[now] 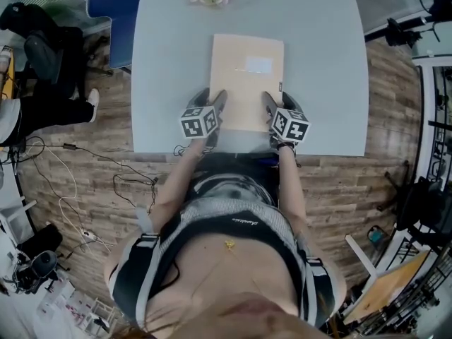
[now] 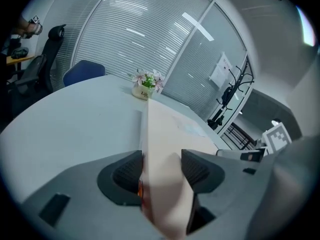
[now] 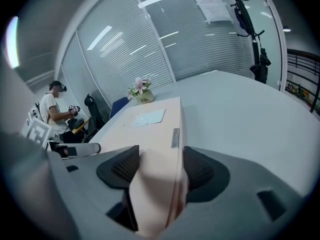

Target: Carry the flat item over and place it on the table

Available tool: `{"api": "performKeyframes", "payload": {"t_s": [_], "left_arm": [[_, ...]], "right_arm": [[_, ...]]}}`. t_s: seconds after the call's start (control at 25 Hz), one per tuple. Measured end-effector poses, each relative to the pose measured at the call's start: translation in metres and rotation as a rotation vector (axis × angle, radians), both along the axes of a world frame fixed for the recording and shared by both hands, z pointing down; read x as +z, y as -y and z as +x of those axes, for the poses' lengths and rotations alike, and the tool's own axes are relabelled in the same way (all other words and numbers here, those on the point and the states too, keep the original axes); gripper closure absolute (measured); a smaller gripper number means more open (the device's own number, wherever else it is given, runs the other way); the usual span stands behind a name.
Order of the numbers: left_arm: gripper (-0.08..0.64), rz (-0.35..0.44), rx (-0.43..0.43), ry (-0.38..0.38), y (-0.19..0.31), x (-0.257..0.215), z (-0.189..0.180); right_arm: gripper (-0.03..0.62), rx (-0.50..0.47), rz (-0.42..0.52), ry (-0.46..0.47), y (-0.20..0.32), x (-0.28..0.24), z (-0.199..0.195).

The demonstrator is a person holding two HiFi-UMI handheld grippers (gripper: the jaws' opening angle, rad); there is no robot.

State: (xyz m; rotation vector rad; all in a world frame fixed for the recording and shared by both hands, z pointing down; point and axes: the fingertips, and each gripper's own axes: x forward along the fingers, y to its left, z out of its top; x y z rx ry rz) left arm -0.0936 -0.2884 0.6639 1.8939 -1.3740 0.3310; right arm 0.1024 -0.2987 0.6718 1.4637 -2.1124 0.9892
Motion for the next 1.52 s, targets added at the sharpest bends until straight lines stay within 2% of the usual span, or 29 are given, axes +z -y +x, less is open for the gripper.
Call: {"api": "performKeyframes", "payload": {"t_s": [0.24,0.8,1.24,1.52], "left_arm": [[0.318,0.024,-0.005,0.036,-0.0014,0.0017,0.0017],[0.314,0.059,-0.013,0.032,-0.0024,0.0029,0.001],[0.299,0.033,-0.027,-0.032,-0.0021,0.0068,-0.0017],[0.295,0.031,-0.028,-0.039,-0.0035,0.0084,0.0007]], "right_arm": [[0.305,-0.002,0.042,-0.017,-0.0015,0.0025,0.0011],[0.291,0.034,0.069,0.005,-0.003,0.0049,0.0022],[0.291,0.038,0.078,-0.013,-0.0025,0.0038,0.002],[0.291,0.039,0.079,-0.016,-0.0038,0.0032,0.0034]]}}
